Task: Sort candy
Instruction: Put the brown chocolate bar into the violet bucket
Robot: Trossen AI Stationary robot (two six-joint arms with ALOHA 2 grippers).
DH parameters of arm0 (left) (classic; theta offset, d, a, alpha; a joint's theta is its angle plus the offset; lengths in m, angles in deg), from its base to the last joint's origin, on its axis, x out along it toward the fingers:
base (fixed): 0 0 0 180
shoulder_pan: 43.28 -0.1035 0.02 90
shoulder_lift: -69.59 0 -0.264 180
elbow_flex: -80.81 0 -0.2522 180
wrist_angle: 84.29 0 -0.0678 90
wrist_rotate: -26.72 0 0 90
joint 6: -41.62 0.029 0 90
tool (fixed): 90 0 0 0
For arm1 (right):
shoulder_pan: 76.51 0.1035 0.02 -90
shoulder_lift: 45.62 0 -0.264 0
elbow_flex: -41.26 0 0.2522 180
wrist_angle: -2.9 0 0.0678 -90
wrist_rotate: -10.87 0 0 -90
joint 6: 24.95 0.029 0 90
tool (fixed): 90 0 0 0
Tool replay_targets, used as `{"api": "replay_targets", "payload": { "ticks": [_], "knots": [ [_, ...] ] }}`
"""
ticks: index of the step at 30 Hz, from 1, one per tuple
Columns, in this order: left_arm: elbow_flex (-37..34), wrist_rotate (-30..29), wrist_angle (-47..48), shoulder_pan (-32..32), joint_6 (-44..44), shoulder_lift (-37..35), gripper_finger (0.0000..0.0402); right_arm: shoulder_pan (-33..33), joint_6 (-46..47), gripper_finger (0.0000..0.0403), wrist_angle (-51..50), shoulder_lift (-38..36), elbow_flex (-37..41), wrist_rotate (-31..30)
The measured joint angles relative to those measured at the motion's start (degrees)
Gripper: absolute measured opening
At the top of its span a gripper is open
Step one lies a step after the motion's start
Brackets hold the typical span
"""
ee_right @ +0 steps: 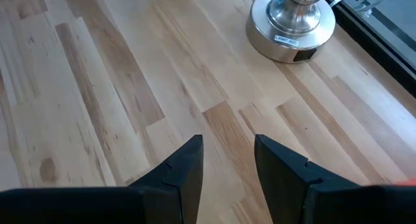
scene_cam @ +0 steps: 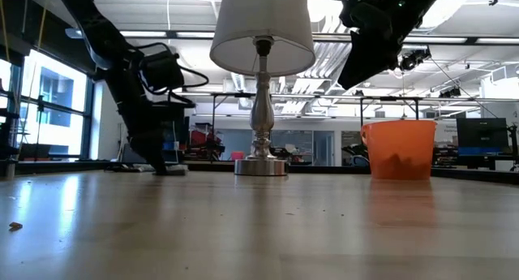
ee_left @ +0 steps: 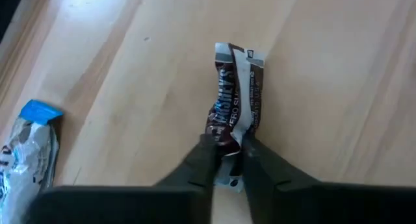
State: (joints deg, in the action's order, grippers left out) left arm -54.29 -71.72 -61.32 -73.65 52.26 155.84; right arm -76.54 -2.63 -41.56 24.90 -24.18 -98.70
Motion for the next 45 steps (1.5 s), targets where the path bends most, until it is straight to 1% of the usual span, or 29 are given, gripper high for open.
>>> {"api": "replay_targets", "payload": {
  "ticks": [2, 3, 6, 9, 12, 17, 21, 24, 30, 34, 38, 45],
  "knots": [
    [-0.06, 0.12, -0.73, 0.00, -2.51, -0.28, 0.0017, 0.00, 0.14, 0.0134, 0.05, 0.00, 0.00, -0.40],
    [-0.13, 0.16, -1.14, 0.00, -4.17, -0.45, 0.0009, 0.00, 0.14, 0.0134, 0.10, 0.00, 0.00, -0.69],
    [-0.12, 0.34, -2.41, 0.56, -8.21, -1.69, 0.0009, 0.00, 0.50, 0.0134, 0.11, 0.00, 0.00, -1.34],
    [0.56, 3.24, -1.11, 2.67, -10.71, -3.56, 0.0003, 0.00, 3.09, 0.0134, 0.07, 0.00, 0.00, -1.34],
    [2.53, 5.54, -2.53, 5.87, -12.12, -5.93, 0.0001, 0.19, 5.48, 0.0134, -0.31, 0.00, 0.00, -1.32],
    [6.13, 4.77, -4.25, 13.10, -13.07, -8.59, 0.0000, 0.70, 7.68, 0.0134, 1.34, 0.00, 0.00, -1.61],
    [8.59, 1.44, -9.44, 19.22, -13.45, -9.31, 0.0000, 1.75, 6.76, 0.0134, 6.94, 0.00, 0.00, -4.92],
    [10.56, -2.27, -12.66, 23.50, -12.71, -9.33, 0.0000, 3.18, 3.61, 0.0134, 12.64, 0.00, 0.00, -7.34],
    [14.17, -14.88, -17.06, 30.44, -8.41, -9.37, 0.0000, 6.04, -2.91, 0.0134, 23.20, 0.00, -0.02, -11.87],
    [16.60, -21.92, -17.01, 33.65, -6.46, -9.39, 0.0000, 7.24, -4.61, 0.0134, 26.78, 0.32, -0.02, -12.52],
    [18.22, -24.97, -17.39, 35.71, -6.41, -9.39, 0.0000, 7.72, -6.70, 0.0134, 31.72, 2.82, -0.08, -12.91],
    [18.72, -26.08, -20.11, 38.55, -5.51, -9.17, 0.0000, 7.69, -12.85, 0.0134, 43.19, 8.69, -0.09, -11.76]
  ]
}}
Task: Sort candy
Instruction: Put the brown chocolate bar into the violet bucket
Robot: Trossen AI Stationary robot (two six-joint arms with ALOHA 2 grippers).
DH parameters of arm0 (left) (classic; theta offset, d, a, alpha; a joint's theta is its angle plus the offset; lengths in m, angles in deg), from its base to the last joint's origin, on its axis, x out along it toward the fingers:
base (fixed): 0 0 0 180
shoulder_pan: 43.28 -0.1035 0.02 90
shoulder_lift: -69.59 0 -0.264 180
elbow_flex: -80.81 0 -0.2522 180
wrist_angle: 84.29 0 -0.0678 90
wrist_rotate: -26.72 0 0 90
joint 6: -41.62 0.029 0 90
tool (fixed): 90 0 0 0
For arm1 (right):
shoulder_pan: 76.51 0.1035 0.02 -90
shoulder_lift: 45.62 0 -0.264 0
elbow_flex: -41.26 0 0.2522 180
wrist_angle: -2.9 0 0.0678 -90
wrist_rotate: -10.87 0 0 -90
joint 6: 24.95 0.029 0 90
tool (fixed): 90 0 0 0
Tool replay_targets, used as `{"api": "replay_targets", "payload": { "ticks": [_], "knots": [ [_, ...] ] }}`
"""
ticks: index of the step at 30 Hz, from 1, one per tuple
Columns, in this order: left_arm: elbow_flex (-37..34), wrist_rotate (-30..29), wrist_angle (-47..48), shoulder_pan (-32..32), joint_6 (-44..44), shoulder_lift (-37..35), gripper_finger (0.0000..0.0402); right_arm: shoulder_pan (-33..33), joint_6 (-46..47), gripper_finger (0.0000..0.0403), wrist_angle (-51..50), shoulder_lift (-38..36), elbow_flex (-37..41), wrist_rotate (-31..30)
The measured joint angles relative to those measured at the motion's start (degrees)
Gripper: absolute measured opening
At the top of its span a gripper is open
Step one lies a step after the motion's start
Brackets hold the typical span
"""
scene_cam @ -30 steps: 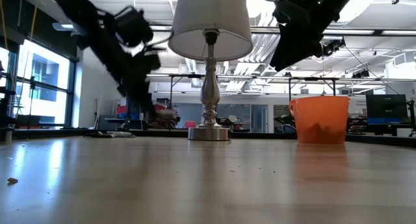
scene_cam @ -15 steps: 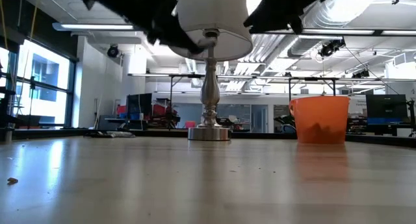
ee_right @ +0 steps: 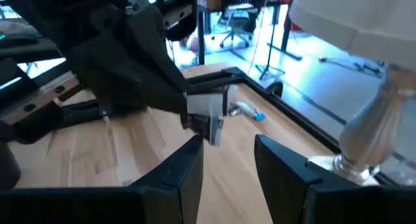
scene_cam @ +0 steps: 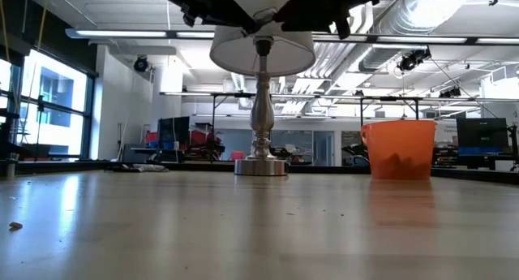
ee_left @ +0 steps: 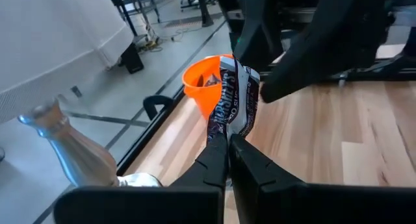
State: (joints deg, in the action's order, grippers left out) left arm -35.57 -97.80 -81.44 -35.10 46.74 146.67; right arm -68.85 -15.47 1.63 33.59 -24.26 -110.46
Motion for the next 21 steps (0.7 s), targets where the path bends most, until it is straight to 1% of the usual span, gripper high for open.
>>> {"api": "replay_targets", "payload": {
  "ticks": [4, 8, 11, 15, 21],
  "knots": [
    [0.00, -2.23, -0.19, 1.01, 0.02, 0.00, 0.0000, 0.00, -2.54, 0.0134, 3.82, 1.02, 0.00, 0.00],
    [0.00, -2.26, -0.35, 1.68, -0.21, 0.00, 0.0000, 0.00, -3.54, 0.0134, 6.42, 1.02, 0.00, 0.39],
    [0.00, -2.28, -1.07, 2.21, -0.19, 0.00, 0.0000, -0.11, -3.53, 0.0134, 7.85, 1.02, 0.02, 1.96],
    [-0.02, -2.42, -2.55, 2.80, 1.07, 0.00, 0.0000, -0.15, -3.04, 0.0134, 8.08, 1.04, 0.02, 3.93],
    [0.00, -2.41, -3.86, 2.94, 2.49, -0.02, 0.0000, -0.15, -3.16, 0.0133, 8.62, 1.04, 0.02, 3.93]
  ]
}}
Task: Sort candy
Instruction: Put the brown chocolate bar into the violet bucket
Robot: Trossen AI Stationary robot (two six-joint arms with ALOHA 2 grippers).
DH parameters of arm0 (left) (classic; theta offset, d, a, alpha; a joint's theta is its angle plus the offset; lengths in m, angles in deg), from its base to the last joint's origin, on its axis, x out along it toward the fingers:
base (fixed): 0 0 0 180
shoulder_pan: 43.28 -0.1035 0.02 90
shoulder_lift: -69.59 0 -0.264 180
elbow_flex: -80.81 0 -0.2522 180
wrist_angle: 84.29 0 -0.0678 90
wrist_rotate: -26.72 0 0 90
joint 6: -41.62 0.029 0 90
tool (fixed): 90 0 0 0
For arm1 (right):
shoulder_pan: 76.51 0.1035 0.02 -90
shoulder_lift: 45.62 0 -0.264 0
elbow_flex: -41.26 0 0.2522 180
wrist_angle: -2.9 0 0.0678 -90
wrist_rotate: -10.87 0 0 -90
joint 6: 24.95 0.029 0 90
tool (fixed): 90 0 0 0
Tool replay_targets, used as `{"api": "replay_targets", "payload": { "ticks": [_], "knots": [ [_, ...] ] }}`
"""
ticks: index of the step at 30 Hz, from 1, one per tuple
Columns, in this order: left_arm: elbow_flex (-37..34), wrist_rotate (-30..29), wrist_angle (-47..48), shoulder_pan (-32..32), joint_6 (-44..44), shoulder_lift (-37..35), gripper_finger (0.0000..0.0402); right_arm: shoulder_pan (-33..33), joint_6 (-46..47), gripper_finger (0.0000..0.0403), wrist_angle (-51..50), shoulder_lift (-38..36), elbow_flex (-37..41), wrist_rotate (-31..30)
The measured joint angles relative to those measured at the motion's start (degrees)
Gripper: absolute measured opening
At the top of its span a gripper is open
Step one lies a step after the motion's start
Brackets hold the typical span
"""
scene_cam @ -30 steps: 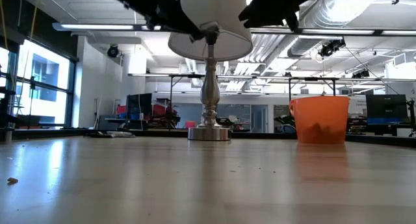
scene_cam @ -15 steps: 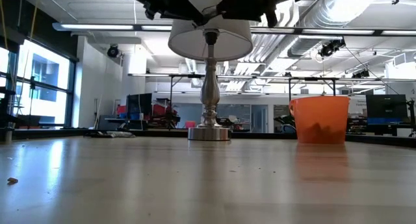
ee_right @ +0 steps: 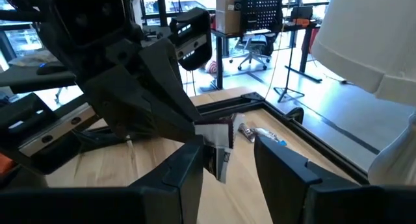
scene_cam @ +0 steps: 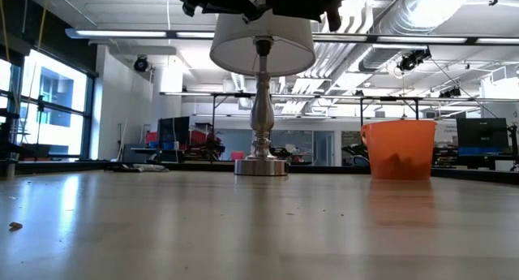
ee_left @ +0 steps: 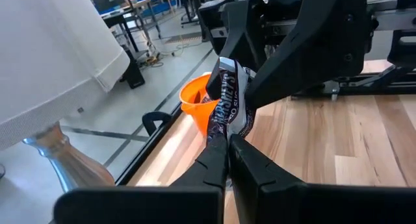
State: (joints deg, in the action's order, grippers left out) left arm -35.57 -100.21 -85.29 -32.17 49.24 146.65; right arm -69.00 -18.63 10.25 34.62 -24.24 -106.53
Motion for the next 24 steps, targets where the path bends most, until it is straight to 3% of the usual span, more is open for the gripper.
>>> {"api": "replay_targets", "payload": {
  "ticks": [5, 12, 24],
  "knots": [
    [0.00, 0.14, 0.04, 0.00, -0.02, 0.02, 0.0000, 0.00, -0.36, 0.0113, 0.54, 0.00, 0.00, 0.70],
    [-0.02, 0.20, 0.10, 0.00, 0.14, 0.02, 0.0000, 0.00, -1.29, 0.0013, 0.54, 0.00, 0.00, 1.60],
    [-0.04, 0.13, 0.46, 0.33, 3.61, 0.02, 0.0001, 0.00, -1.25, 0.0003, -0.59, 0.00, 0.02, 1.69]
  ]
}}
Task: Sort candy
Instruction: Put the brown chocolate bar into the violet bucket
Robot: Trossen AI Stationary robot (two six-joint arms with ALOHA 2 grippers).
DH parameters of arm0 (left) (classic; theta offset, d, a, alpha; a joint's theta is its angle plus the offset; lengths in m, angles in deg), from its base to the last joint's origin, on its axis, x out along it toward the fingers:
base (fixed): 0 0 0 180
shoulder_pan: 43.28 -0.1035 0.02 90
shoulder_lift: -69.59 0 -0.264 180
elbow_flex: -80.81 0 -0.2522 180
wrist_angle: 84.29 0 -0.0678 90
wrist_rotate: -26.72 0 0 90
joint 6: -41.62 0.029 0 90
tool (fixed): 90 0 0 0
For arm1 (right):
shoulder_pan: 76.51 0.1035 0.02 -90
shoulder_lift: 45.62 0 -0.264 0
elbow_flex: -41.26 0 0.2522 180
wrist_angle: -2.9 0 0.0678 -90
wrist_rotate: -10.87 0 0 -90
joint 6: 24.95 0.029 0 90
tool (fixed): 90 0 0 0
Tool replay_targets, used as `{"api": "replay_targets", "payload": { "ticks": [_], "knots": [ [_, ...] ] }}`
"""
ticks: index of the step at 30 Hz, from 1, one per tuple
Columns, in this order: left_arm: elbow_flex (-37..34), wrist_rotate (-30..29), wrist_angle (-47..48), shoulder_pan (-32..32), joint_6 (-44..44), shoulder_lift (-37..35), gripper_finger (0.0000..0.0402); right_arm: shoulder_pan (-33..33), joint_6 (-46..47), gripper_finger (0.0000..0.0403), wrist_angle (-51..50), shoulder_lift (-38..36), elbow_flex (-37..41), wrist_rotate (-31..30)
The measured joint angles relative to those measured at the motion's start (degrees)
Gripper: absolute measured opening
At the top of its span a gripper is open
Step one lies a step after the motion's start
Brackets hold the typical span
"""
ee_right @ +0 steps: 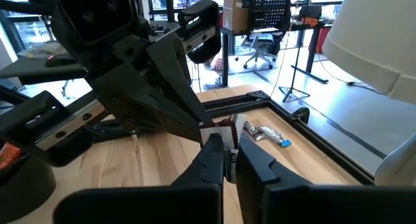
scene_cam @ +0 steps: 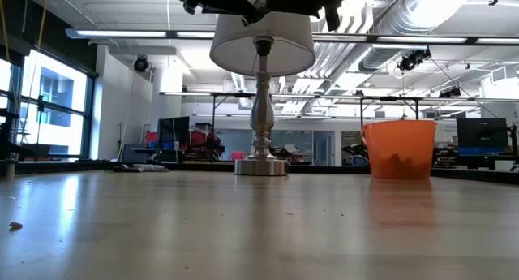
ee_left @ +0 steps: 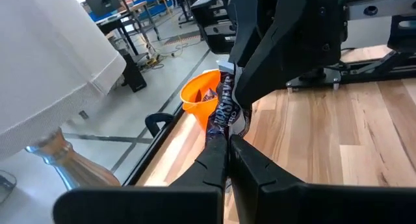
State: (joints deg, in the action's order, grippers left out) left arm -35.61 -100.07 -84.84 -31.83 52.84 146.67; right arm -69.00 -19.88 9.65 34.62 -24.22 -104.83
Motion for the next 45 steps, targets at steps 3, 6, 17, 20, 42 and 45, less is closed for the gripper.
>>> {"api": "replay_targets", "payload": {
  "ticks": [3, 6, 17, 20, 42, 45],
  "knots": [
    [0.00, -0.02, -0.02, 0.21, 1.15, -0.02, 0.0007, 0.00, -0.14, 0.0002, -0.10, 0.00, 0.00, -0.01],
    [0.00, 0.25, 1.05, 0.26, 2.44, -0.04, 0.0025, 0.00, -0.61, 0.0002, -0.34, 0.00, 0.04, -0.29],
    [0.00, -7.70, 10.13, 0.26, 3.03, -0.47, 0.0101, -0.03, 6.89, 0.0001, -12.92, -2.84, 0.07, -0.86],
    [0.00, -7.95, 14.43, 0.23, -0.99, -0.63, 0.0106, 0.79, 15.42, 0.0000, -22.46, -6.22, 0.07, -0.90],
    [0.00, -8.20, 26.55, 0.21, -15.93, -0.94, 0.0106, 35.89, 95.22, 0.0000, -46.51, -12.02, 0.07, 13.73],
    [0.00, -8.52, 26.55, 0.21, -17.28, -0.94, 0.0106, 41.34, 101.55, 0.0000, -44.55, -11.97, -0.46, 13.73]
  ]
}}
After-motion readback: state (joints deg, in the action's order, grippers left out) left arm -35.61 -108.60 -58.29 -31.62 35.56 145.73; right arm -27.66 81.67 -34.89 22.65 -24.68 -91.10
